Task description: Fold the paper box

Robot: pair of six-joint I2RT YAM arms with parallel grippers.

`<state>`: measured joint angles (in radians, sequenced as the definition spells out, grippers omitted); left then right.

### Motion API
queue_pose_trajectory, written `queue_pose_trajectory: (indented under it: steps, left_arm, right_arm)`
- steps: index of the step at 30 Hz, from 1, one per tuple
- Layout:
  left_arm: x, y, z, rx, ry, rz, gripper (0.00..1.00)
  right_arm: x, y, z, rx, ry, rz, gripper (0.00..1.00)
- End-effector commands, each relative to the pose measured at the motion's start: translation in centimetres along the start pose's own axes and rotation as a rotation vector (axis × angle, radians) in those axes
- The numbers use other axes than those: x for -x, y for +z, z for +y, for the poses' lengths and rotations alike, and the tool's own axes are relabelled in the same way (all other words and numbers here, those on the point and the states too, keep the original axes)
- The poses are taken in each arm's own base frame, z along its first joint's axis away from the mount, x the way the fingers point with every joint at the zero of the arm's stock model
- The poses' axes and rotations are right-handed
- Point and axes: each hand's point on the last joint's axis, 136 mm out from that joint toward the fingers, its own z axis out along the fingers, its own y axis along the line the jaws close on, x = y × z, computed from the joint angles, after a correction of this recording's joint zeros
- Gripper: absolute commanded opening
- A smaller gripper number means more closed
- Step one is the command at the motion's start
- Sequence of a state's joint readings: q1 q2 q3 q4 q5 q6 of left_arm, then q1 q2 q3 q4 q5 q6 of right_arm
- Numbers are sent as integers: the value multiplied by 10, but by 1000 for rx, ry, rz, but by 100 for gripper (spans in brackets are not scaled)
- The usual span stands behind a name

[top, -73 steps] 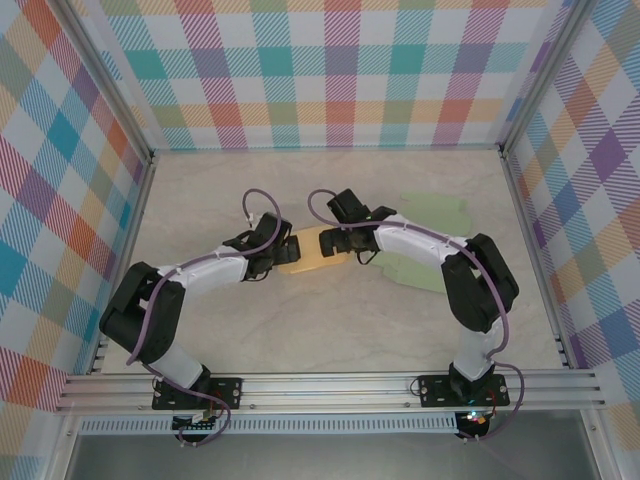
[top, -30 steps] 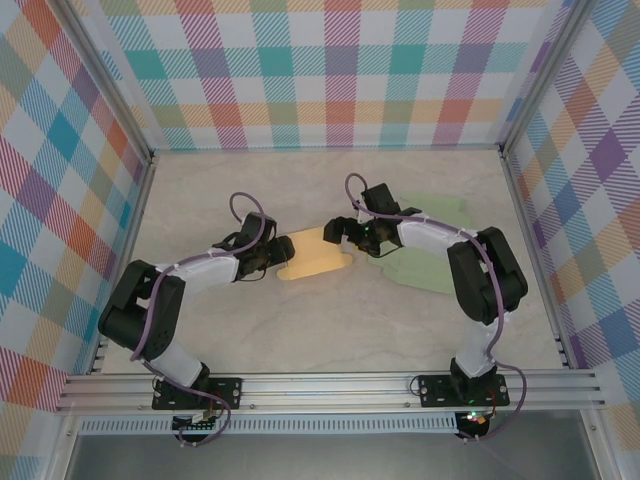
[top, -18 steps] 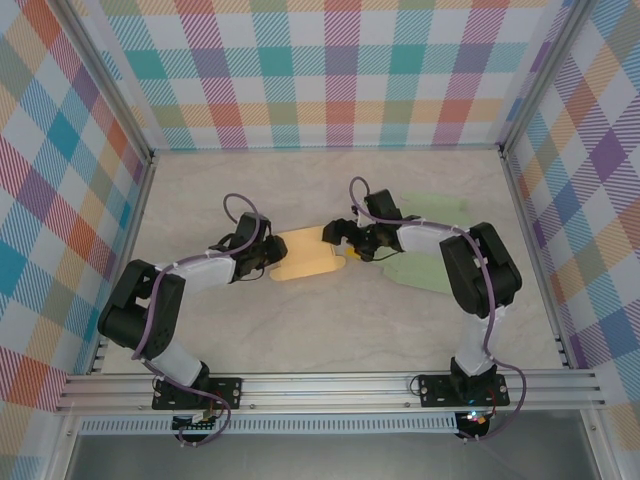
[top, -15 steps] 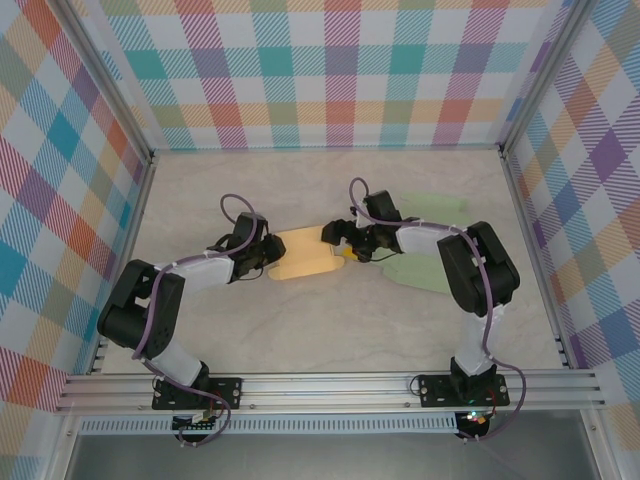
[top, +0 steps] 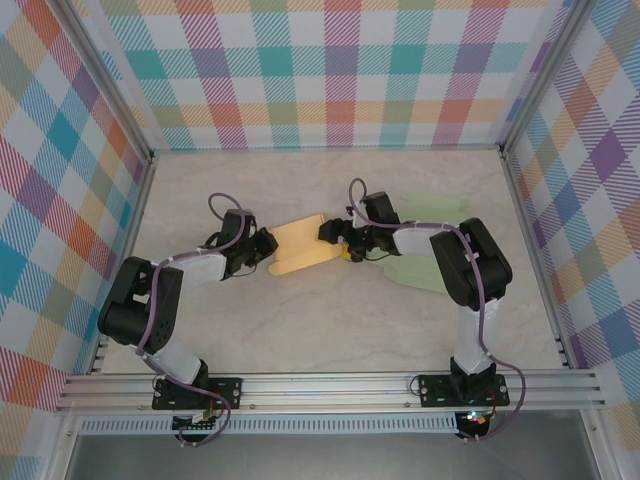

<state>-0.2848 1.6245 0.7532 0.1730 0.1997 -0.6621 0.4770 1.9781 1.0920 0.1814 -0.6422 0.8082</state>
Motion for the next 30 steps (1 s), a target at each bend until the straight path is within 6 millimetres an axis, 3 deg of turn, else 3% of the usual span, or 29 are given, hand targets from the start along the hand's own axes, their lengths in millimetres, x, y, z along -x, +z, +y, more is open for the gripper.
queue_pose_trajectory:
  steps: [1,5,17,26,30]
  left_arm:
    - [-23,6,34,79,-35,96,9]
    - [-23,5,35,81,-26,105,9]
    - [-22,7,29,61,-15,117,9]
    - [-10,0,12,7,-5,83,10]
    - [-2,-11,3,-11,18,52,14]
  right_arm:
    - [6,6,7,45,-28,8,89]
    - [12,8,13,65,-56,2,88]
    - [24,10,46,208,-139,7,71]
    - [20,10,42,203,-120,9,46]
    - [19,7,43,202,-111,2,43]
